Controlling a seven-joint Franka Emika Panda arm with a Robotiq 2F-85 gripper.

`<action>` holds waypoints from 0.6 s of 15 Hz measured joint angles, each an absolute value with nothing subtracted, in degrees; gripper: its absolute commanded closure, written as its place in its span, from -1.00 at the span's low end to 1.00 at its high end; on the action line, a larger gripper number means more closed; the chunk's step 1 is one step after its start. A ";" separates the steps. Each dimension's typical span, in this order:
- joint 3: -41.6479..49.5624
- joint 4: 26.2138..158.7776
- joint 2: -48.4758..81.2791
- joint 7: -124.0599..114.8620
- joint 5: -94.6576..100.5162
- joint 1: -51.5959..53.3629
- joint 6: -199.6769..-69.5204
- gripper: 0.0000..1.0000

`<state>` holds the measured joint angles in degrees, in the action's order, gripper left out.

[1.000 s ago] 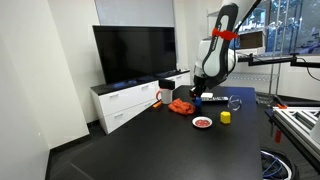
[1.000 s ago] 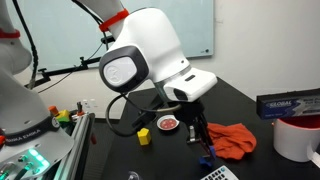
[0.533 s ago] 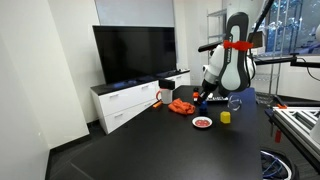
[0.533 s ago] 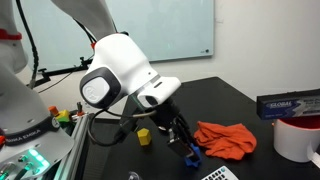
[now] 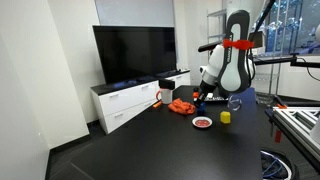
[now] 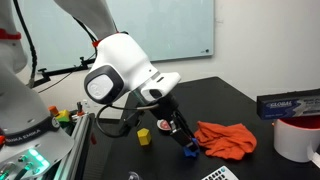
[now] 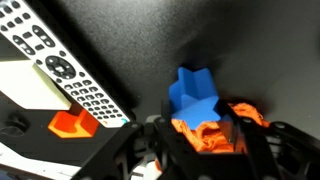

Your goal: Make the star block stand upright

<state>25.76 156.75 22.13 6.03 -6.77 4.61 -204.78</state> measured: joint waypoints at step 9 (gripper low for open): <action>30.46 156.71 15.60 14.18 -7.93 6.77 -203.65 0.53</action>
<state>30.46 156.71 15.60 14.18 -7.93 6.77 -203.65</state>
